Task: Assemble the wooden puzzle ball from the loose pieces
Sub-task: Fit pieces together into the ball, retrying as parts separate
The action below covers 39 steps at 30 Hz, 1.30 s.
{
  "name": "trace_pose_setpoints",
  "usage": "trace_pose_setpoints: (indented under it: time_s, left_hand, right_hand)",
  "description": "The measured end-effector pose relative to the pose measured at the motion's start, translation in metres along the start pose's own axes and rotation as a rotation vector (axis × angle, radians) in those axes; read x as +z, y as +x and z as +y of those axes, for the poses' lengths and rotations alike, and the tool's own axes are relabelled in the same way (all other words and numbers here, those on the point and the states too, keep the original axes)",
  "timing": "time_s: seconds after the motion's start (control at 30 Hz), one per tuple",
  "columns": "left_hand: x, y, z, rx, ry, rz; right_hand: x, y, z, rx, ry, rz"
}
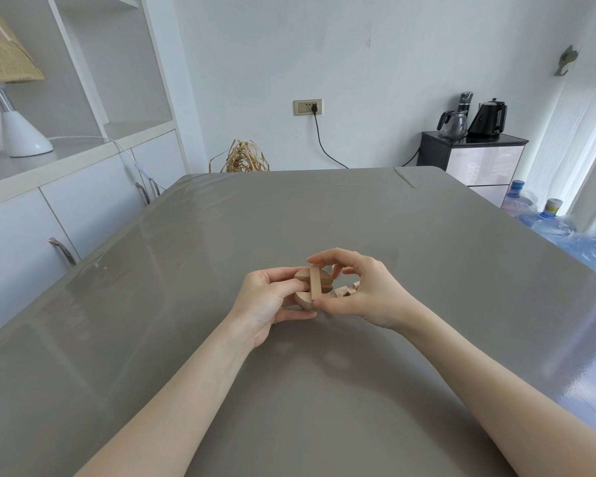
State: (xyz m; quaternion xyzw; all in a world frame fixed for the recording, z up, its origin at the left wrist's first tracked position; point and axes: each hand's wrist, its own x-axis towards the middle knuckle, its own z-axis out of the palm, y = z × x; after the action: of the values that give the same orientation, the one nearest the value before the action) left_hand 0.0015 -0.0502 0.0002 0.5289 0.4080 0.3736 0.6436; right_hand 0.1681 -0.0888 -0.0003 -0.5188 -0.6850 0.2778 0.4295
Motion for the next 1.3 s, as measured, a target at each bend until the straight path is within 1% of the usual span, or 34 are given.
trace_pose_setpoints:
  time_s: [0.5, 0.57, 0.67, 0.73, 0.83, 1.0, 1.3]
  left_hand:
    - [0.0, 0.0, 0.001, -0.037, -0.083, -0.046]
    - [-0.001, 0.0, 0.001, -0.054, -0.098, -0.05]
    - [-0.001, 0.001, 0.001, -0.07, -0.1, -0.062]
    - [-0.001, 0.002, 0.0, -0.077, -0.103, -0.072]
    - [-0.001, 0.002, -0.001, -0.08, -0.099, -0.08]
    - [0.001, 0.002, -0.001, -0.083, -0.098, -0.067]
    - [0.002, 0.001, -0.003, -0.053, -0.06, -0.049]
  right_hand:
    - [0.002, -0.001, 0.004, 0.022, 0.042, 0.018]
    - [0.0, -0.001, 0.002, 0.043, 0.092, -0.001]
    - [-0.008, -0.002, -0.001, 0.09, 0.286, -0.021]
    - [-0.01, -0.001, 0.001, 0.117, 0.345, 0.0]
    - [-0.007, 0.0, 0.005, 0.126, 0.307, 0.067]
    - [-0.003, 0.001, 0.008, 0.099, 0.261, 0.126]
    - [-0.001, 0.0, 0.008, 0.038, 0.134, 0.162]
